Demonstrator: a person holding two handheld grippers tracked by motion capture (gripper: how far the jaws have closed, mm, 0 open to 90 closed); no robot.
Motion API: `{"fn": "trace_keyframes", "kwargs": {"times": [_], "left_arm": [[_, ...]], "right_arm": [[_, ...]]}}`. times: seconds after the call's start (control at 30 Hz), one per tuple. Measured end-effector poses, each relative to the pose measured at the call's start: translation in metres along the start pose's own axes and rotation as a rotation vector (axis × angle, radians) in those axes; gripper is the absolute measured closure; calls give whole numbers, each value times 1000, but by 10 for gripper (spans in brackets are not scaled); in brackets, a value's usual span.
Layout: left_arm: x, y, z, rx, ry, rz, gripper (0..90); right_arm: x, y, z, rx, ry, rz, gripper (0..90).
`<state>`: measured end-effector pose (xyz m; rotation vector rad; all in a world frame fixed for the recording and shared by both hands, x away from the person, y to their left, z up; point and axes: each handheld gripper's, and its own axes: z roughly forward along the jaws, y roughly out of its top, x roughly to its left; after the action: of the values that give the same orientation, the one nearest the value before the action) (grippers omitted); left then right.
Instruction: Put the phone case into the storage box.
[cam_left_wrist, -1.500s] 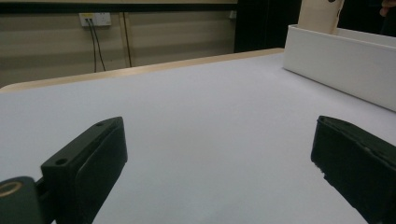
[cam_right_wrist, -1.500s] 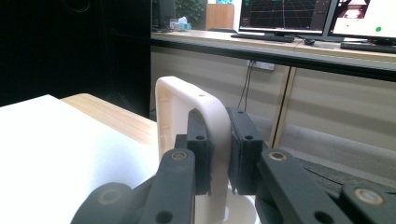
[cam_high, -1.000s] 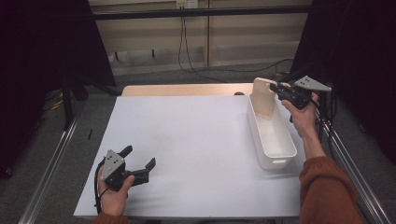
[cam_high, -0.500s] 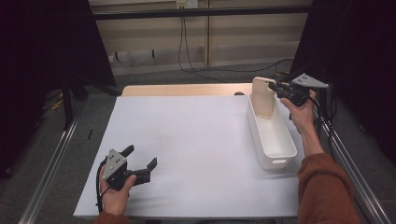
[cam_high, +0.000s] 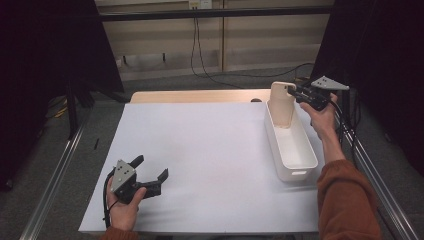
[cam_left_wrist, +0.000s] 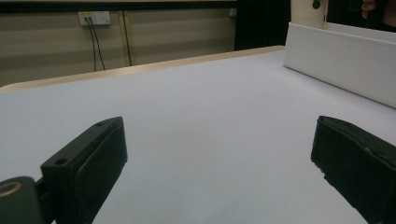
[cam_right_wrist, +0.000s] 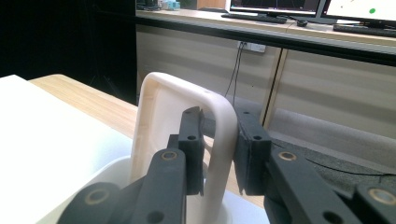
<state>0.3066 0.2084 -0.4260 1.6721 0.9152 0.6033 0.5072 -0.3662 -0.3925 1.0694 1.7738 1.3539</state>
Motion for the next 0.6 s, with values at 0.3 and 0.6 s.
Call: {"fn": "trace_keyframes", "kwargs": {"times": [0.3, 0.6], "left_arm": [[0, 0, -1, 0, 0, 3, 37], [0, 0, -1, 0, 4, 5, 37]], "right_arm": [[-1, 0, 4, 2, -16, 6, 701], [-4, -2, -4, 17, -16, 33, 779]]}}
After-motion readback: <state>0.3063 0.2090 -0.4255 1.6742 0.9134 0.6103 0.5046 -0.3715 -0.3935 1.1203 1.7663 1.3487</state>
